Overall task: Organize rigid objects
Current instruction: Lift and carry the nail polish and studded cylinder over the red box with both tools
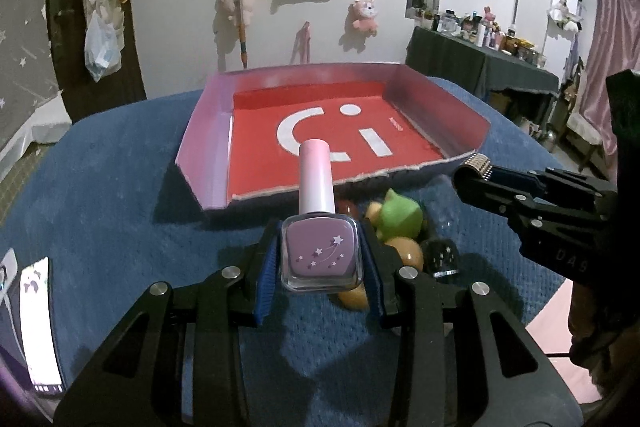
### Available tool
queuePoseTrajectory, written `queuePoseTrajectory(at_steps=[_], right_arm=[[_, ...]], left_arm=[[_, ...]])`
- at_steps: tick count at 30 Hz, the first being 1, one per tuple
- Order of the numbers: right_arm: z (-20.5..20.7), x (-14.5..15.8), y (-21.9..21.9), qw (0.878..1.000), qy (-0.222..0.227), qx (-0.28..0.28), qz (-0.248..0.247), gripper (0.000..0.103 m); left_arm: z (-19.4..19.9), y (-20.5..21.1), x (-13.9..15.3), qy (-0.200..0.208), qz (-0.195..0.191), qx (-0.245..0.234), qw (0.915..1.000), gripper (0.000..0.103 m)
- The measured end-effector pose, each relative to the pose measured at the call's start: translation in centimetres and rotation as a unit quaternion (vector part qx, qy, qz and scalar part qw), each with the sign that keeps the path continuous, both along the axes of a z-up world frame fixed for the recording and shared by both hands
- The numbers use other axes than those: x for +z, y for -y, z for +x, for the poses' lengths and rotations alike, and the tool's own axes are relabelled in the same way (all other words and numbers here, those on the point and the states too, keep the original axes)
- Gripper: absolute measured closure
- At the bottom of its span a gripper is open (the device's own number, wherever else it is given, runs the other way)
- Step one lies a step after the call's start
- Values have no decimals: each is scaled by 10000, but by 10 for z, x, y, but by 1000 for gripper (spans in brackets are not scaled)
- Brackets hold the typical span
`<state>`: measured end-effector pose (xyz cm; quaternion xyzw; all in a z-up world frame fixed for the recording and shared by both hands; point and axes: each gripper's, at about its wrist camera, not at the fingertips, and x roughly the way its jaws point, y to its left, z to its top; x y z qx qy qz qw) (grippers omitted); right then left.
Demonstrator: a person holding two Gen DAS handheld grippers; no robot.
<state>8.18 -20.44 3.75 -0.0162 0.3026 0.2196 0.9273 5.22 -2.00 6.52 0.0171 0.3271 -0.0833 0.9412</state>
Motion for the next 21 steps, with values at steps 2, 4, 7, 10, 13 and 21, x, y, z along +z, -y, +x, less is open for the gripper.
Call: queuePoseTrajectory(at_steps=[2,4,7,10,13,21], right_arm=[[5,3,-1,10000,-10,18,-2,71],[11,7,-2,10000,-26,29,9,71],[18,11,-4,10000,-9,23,-11,71],[28,16,-5,10000,-1,39,-32,71],[38,20,-5,10000,-19,22,-31,71],[72,19,-7,9994,-336,2,51,71]], left_arm=[[5,1,5,47,22,-23,10000,68],[11,0,8,81,7,-48,10000,68],[20,-1,14,148,-3,-77,9999,68],[30,-1,17,160,-15,-105,9998,68],[40,-1,17,143,-28,-125,9998,68],[74,3,15,29,89,-111,9999,68]])
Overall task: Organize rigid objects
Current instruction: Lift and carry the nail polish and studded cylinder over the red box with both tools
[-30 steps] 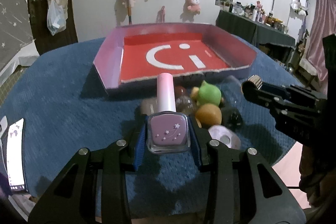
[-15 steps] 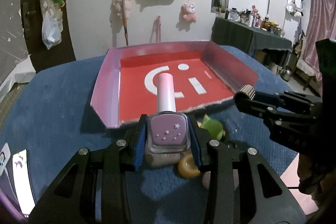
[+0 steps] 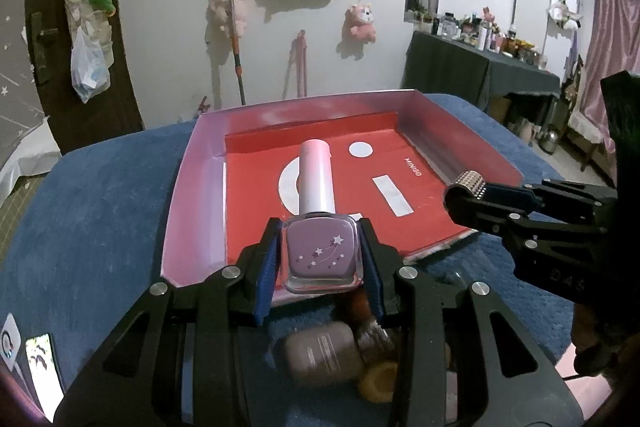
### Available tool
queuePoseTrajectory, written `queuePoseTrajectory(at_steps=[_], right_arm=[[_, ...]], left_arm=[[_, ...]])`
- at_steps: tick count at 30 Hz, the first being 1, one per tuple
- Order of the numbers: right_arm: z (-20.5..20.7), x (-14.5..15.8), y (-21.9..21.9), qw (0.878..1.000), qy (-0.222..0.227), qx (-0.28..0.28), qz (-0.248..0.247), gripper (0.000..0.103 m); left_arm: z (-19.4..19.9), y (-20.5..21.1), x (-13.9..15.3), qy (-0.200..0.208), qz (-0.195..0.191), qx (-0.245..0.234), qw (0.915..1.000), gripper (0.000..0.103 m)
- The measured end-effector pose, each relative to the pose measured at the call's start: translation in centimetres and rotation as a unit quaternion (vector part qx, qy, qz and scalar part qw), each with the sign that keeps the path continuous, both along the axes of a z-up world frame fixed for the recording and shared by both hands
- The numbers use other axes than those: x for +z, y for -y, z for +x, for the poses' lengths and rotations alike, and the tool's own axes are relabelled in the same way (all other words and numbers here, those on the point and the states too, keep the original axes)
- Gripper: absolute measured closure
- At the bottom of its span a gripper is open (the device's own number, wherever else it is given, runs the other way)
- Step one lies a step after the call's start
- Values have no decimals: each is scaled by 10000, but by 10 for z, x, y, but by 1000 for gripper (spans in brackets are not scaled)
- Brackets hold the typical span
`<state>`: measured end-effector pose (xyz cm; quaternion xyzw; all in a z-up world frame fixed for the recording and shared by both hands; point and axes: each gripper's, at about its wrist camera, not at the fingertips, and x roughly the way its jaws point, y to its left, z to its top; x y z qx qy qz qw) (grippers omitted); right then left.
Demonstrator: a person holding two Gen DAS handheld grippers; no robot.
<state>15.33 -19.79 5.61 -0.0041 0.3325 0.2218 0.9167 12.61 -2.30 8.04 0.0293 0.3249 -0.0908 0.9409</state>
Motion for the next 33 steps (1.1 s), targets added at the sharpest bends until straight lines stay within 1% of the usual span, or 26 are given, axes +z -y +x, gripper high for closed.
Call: queuePoseTrajectory(at_steps=[3,9,14,16,19,26,33], right_arm=[[11,-2,-2,9999,-69,-43,-68,71],[35,-5,-4,9995,-261,-84,-127,71],[62,-12,0,9978,-642,-144,-7,71],[72,-14,0,9972,-720,-195,-42,71],[84,-17,-2,9962,-828,-235,-110,71],[106,-32,-3,9923,-1189,-311,-180,71],[116,-48,-4,9881,-1471,-355,-263,71]], left_arm=[[13,1,-1,-71,-2,-11,10000,68],[44,-3,-2,-280,-172,9,9995,68],[73,-9,-11,-577,-218,56,9981,68],[85,-10,-17,-732,-255,71,9970,68],[98,-10,-25,-887,-173,130,9958,68],[117,-10,-40,-1168,-213,143,9928,68],[128,-15,-55,-1471,-219,230,9886,68]])
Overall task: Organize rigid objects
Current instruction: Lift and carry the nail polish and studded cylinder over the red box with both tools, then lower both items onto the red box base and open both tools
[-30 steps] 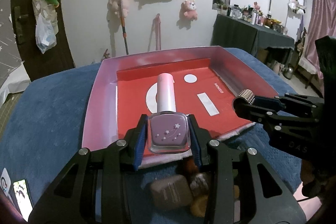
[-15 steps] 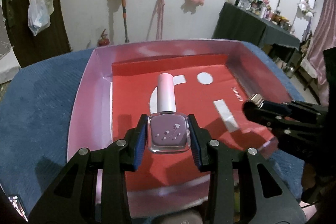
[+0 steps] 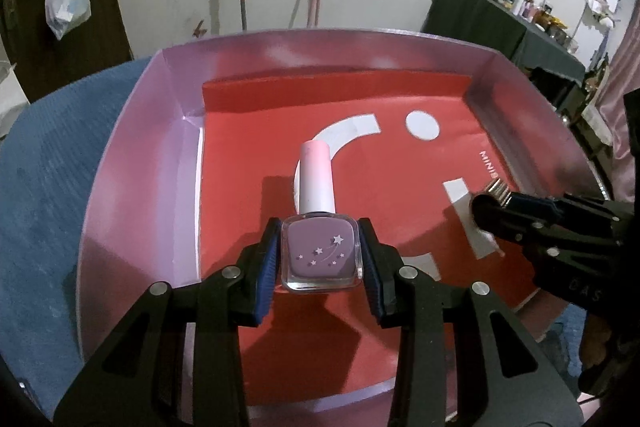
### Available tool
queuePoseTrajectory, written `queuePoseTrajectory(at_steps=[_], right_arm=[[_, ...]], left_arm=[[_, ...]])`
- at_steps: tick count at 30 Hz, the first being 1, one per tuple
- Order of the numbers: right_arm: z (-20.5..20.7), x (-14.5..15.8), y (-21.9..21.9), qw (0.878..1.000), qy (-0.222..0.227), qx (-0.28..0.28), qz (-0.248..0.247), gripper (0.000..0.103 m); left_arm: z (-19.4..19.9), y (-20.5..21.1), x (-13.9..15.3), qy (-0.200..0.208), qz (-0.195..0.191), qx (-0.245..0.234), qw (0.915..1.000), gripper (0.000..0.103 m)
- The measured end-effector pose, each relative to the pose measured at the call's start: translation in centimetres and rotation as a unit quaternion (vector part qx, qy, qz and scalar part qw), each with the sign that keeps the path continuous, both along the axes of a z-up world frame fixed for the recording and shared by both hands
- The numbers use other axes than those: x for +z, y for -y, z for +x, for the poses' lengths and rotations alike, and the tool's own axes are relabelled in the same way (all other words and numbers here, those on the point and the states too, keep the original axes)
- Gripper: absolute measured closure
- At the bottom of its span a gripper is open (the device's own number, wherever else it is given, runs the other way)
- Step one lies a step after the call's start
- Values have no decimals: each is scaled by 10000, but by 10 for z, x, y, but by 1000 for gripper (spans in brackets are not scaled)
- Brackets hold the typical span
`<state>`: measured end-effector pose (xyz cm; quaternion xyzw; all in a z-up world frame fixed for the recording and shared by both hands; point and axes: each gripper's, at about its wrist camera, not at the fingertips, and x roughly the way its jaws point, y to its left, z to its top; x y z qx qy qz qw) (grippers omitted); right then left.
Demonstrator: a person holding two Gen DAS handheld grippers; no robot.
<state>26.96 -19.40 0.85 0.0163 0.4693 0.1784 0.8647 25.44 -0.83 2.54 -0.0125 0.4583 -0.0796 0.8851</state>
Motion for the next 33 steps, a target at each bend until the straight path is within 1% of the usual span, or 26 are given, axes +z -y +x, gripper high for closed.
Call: queuePoseTrajectory(at_steps=[3,8,15,21,26,33], right_arm=[[1,1,-1,9998,93,-30,-162,71],[3,1,-7,9998,122,-34,-184,71],[4,-2,-9,9995,234,-67,-208,71],[6,-4,-11,9992,297,-83,-245,71],[6,-5,-13,9990,342,-84,-273,71],[6,-5,-13,9990,339,-84,-268,71]], left_arm=[[3,-2,-7,-125,-5,6,9999,68],[1,-1,-6,-116,81,-17,9999,68],[-1,-6,-5,-88,-28,-7,10000,68],[0,-4,-6,-64,12,-10,10000,68],[0,-3,-6,-76,-31,8,10000,68],[1,0,-7,-48,126,7,9999,68]])
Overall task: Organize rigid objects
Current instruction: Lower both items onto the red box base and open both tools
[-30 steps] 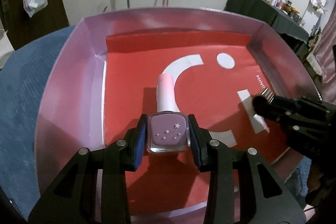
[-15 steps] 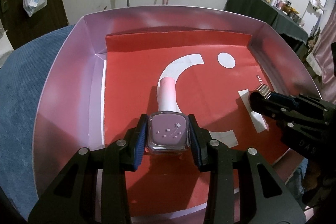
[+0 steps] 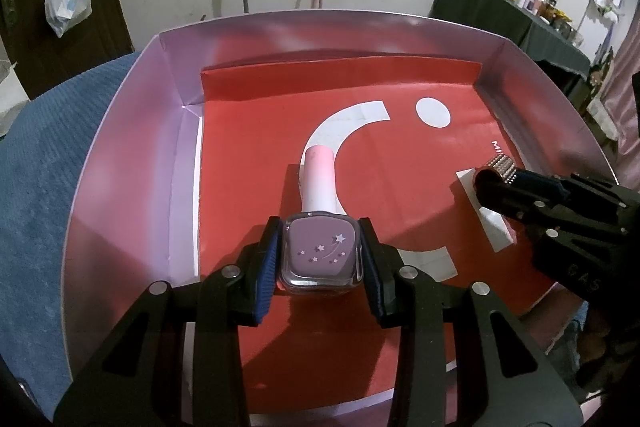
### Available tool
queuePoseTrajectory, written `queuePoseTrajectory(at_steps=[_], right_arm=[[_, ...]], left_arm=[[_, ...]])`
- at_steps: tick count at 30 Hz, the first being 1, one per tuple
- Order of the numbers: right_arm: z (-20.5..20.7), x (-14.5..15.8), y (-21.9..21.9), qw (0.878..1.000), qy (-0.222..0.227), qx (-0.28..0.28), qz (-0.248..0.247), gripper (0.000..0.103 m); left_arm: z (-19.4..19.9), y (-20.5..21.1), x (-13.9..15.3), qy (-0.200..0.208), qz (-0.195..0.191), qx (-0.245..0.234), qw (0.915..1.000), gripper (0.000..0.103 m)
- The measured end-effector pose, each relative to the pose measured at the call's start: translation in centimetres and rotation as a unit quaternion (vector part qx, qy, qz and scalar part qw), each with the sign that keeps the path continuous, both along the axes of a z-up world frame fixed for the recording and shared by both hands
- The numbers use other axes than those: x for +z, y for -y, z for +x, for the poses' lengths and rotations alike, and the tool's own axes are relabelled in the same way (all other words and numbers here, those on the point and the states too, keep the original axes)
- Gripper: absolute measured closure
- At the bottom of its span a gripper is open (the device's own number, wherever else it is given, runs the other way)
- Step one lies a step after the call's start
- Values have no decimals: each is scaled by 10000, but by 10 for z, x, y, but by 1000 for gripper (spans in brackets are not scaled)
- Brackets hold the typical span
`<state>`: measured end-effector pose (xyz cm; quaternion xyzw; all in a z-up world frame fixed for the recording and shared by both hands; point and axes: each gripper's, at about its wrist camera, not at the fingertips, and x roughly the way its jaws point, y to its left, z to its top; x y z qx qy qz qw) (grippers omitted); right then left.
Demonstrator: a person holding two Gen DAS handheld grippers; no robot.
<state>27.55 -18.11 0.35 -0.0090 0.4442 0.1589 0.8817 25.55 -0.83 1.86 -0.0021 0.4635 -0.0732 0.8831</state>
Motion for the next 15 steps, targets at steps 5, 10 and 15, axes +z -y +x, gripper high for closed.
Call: queuePoseTrajectory(at_steps=[5,10,15], right_arm=[[0,1,1,10000,0,-3,31,70],[-3,2,1,10000,5,27,53,55],[-4,3,5,10000,12,9,78,51]], left_arm=[[0,1,1,32,75,0,10000,66],[0,-4,0,65,211,155,9996,46],[-6,-2,1,227,373,138,9990,45]])
